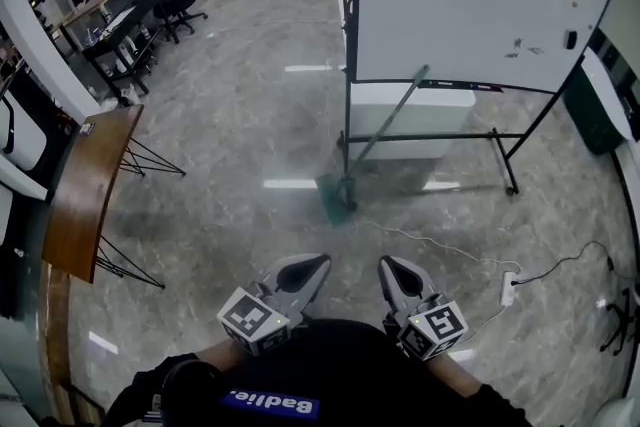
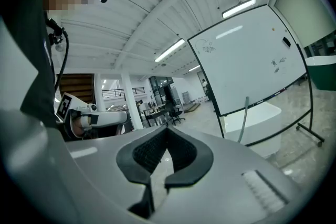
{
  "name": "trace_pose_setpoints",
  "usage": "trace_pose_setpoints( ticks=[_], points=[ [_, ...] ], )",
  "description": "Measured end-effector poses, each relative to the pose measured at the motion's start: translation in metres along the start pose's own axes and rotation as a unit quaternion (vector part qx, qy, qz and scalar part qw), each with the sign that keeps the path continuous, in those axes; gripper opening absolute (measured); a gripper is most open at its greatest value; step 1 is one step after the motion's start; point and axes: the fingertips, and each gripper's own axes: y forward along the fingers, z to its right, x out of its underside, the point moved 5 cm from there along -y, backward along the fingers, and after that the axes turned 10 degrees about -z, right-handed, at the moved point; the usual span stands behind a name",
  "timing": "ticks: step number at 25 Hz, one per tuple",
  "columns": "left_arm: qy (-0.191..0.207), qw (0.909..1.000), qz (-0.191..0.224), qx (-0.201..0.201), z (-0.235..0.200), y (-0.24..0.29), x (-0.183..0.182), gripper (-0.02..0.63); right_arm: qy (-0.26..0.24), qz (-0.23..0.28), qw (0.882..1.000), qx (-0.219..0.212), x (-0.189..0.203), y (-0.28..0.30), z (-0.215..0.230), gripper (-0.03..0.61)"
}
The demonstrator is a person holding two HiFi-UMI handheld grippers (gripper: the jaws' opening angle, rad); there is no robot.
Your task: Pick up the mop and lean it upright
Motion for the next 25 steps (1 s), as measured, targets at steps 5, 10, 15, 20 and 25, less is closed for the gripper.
trace_pose_setpoints(
  ticks=[5,10,15,20,25],
  points=[
    [-0.004,1.0,-0.004,-0.007,-0.003,0.019,-0.003,0.014,0.013,-0.018,1.0,0.011,0.004,0.0,0.027,0.005],
    [-0.005,1.0,-0.002,-0.002,-0.023,0.038,-0.004,0.014,0.026,-0.035,0.999,0.017,0.006,0.02,0.047,0.005],
    [-0.014,0.9998,0.006,0.013,-0.074,0.062,-0.016,0.014,0.022,-0.042,0.998,0.044,-0.008,0.06,0.071,0.005],
    [-0.006,0.9994,0.005,0.034,-0.153,0.093,-0.044,0.014,0.024,-0.047,0.996,0.075,-0.034,0.13,0.095,0.005],
    [0.005,0.9983,0.012,0.057,-0.234,0.107,-0.077,0.014,0.026,-0.038,0.994,0.103,-0.071,0.2,0.106,0.005]
  ],
)
